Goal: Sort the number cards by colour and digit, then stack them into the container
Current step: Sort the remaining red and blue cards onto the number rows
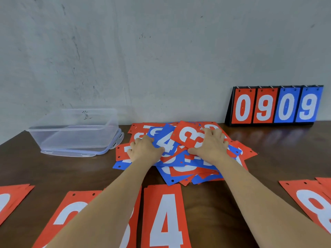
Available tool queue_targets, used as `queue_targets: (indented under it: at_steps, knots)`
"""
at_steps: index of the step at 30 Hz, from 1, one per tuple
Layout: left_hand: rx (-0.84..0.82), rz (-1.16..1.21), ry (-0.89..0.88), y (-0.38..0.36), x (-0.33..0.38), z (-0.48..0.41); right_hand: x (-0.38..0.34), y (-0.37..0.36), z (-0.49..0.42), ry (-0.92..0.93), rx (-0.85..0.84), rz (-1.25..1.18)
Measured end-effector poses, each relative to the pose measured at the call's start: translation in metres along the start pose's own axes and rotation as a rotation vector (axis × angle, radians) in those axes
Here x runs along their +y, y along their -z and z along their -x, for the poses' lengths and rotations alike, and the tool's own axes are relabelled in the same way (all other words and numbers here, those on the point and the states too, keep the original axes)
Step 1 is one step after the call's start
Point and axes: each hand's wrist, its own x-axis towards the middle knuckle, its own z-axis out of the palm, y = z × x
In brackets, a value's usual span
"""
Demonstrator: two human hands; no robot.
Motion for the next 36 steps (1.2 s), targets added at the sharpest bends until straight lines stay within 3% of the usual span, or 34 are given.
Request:
queue_targets:
  at_steps: [6, 10, 14, 21, 28, 36]
  knots:
    - [0.222, 0.168, -0.047, 0.001, -0.007, 0.002, -0.004, 0.001, 0.010, -0.006, 0.109, -0.026]
    - [0.219, 0.512, -0.095, 0.016, -0.006, 0.009, -0.003, 0.014, 0.018, -0.016, 0.198, -0.085]
    - [0.238, 0.638, -0.079, 0.039, -0.005, 0.018, -0.006, 0.031, 0.029, -0.016, 0.241, -0.098]
    - [0.210, 0.701, -0.083, 0.068, -0.015, 0.045, -0.009, 0.059, 0.049, -0.051, 0.199, -0.476]
    - [0.290, 0.695, -0.048, 0.083, -0.035, 0.076, -0.010, 0.072, 0.078, -0.011, 0.191, -0.614]
    - [0.306, 0.846, 0.022, 0.094, -0.060, 0.107, -0.014, 0.072, 0.103, -0.021, 0.234, -0.739]
